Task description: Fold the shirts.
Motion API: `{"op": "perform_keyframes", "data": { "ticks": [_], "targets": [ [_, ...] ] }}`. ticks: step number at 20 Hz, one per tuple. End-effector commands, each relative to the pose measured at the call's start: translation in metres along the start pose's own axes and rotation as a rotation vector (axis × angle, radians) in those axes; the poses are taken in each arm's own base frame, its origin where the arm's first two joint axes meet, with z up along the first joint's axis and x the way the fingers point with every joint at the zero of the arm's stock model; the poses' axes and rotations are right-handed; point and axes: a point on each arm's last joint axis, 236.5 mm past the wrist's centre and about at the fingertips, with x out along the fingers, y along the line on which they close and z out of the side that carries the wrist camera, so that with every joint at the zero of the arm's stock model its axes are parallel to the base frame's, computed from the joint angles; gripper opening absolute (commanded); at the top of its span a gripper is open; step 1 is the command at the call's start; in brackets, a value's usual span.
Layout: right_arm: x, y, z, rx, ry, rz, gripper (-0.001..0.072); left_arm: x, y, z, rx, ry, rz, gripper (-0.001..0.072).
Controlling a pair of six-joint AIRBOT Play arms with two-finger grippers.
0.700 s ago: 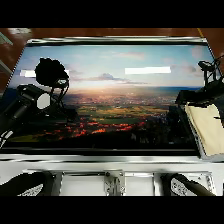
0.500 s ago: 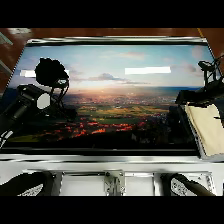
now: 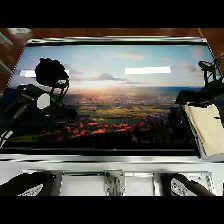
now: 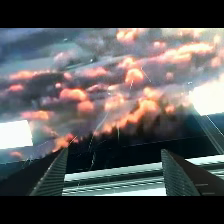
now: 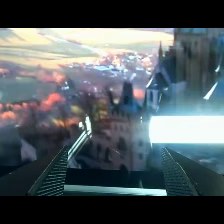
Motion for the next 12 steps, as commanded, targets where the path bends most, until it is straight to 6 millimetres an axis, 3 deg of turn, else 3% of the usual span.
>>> {"op": "perform_keyframes", "data": {
  "ticks": [1,8,10,12],
  "targets": [
    [0.000,0.000,0.000,-0.001,0.002,0.001,0.0693,0.000,0.000,0.000,0.025,0.000,0.000,0.0714],
    [0.000,0.003,0.013,0.007,-0.056,0.010,0.0693,0.000,-0.013,0.008,0.013,-0.034,-0.055,0.0715],
    [-0.001,0.014,0.017,0.016,-0.069,0.058,0.0693,-0.002,-0.029,0.019,-0.004,-0.078,-0.121,0.0715],
    [-0.001,0.022,0.018,0.023,-0.075,0.094,0.0693,-0.003,-0.029,0.035,-0.005,-0.146,-0.123,0.0710]
  ]
}}
